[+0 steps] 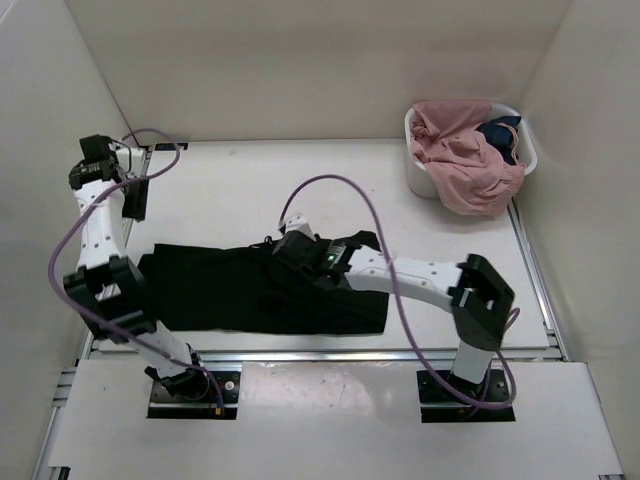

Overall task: Fold and stack the trousers
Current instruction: Fold the trousers

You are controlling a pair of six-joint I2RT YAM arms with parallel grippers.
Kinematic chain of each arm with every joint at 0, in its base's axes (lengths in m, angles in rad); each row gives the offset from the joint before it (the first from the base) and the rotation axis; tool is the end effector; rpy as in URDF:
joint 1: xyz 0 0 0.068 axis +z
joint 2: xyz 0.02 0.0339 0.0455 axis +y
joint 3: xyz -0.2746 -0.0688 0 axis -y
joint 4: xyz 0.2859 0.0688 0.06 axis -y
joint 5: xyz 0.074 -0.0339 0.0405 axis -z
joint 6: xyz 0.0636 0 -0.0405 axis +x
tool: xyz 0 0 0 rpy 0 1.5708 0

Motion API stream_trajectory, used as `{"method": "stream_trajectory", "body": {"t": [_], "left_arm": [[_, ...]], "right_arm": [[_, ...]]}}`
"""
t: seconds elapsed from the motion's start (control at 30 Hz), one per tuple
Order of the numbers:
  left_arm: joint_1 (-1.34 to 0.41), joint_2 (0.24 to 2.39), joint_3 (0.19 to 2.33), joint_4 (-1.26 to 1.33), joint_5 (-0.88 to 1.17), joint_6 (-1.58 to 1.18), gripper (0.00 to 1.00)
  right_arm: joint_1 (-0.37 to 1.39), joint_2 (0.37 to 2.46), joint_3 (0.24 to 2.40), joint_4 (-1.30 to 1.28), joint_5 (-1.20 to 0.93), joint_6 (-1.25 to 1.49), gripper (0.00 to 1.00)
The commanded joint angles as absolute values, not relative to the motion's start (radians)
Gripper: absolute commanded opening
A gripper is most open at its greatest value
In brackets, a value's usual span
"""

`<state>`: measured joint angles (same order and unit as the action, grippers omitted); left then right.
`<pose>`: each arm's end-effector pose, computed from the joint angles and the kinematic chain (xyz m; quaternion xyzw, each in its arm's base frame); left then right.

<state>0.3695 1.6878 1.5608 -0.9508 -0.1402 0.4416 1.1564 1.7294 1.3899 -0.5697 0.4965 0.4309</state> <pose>0.3773 0.1557 0.2889 0.0178 0.9674 0.1584 0.1969 0.2020 0.3839 0.2435 -0.2507 0.8854 0.0615 0.3865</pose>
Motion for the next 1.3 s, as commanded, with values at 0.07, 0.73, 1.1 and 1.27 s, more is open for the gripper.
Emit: {"method": "stream_trajectory", "body": {"t": [0.07,0.73,1.1,1.27], "left_arm": [[0.314,1.485,1.583,-1.195,0.215,0.512,0.68],[0.314,1.371,1.301,-1.146,0.144,0.531,0.68],[0.314,1.371,1.301,-1.146,0.144,0.54,0.68],[0.314,1.381,1.279,-1.127,0.144,0.54,0.68]], "right_arm": [[1.163,1.882,1.52,-0.505,0.359,0.315,0.61],[1.134,2.235,1.878,-0.69,0.436,0.353,0.12],[1.144,1.927,1.735,-0.648,0.46,0.338,0.0],[1.177,1.806,1.571,-0.595,0.388,0.291,0.0]]}}
